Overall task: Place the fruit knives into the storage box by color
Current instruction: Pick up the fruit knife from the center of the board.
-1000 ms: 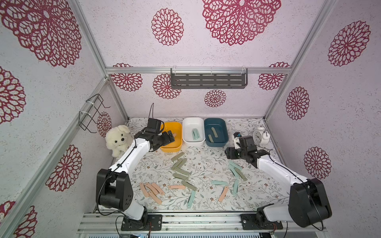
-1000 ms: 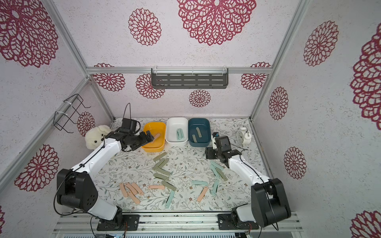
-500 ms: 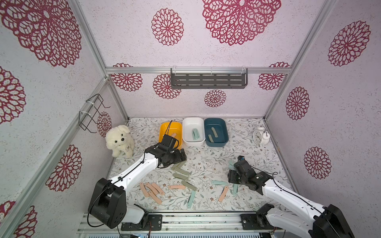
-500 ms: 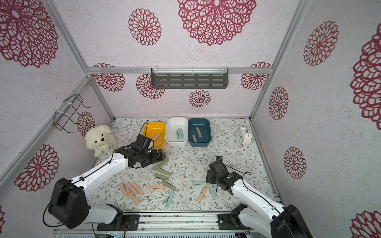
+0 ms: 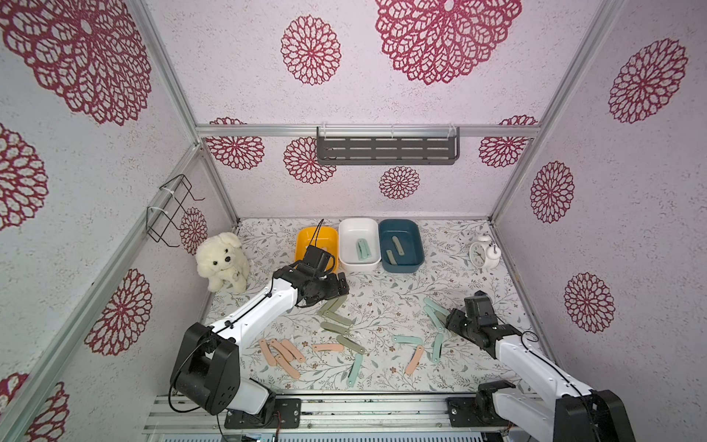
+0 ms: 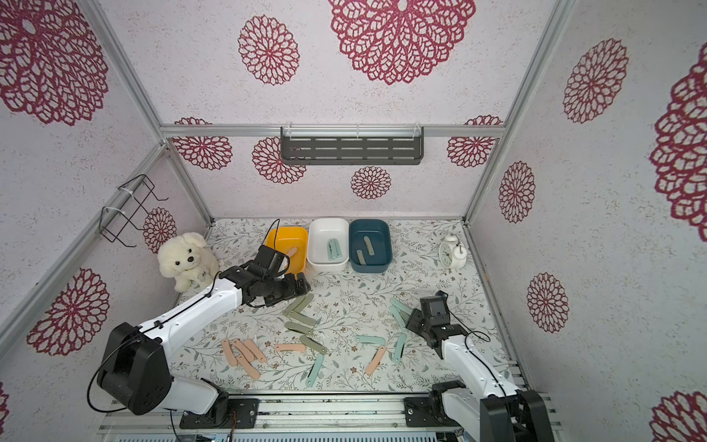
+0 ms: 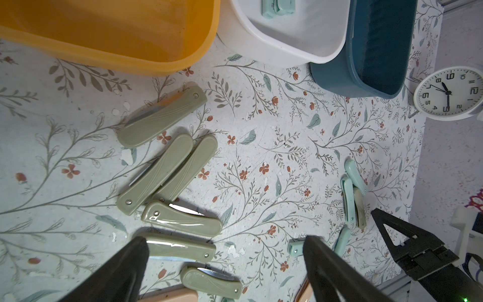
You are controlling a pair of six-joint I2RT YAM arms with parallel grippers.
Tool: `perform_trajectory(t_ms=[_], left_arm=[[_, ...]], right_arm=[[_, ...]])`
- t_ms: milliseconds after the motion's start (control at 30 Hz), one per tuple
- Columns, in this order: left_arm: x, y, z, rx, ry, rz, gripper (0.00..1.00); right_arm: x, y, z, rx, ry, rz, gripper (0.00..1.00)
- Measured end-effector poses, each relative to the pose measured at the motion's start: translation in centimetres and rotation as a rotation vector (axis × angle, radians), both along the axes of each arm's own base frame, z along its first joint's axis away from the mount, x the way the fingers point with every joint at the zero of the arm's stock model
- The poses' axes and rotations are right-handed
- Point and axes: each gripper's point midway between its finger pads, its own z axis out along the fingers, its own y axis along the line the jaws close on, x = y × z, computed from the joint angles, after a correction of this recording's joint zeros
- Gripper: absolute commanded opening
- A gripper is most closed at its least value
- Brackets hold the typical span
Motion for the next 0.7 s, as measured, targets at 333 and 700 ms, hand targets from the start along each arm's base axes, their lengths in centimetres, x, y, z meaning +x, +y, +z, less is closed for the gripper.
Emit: perform_trajectory(t_ms=[333, 700], left_arm=[[2.2, -1.7, 1.1, -0.029, -0.035, -0.035, 0.97], [3.2, -2.4, 1.4, -0.029, -0.05, -0.067, 0.97]], right_arm=[[-0.2, 1.0, -1.1, 0.045, 0.019, 0.039, 0.54], [-0.9, 2.3, -1.6, 0.1, 0.016, 0.064, 0.35]])
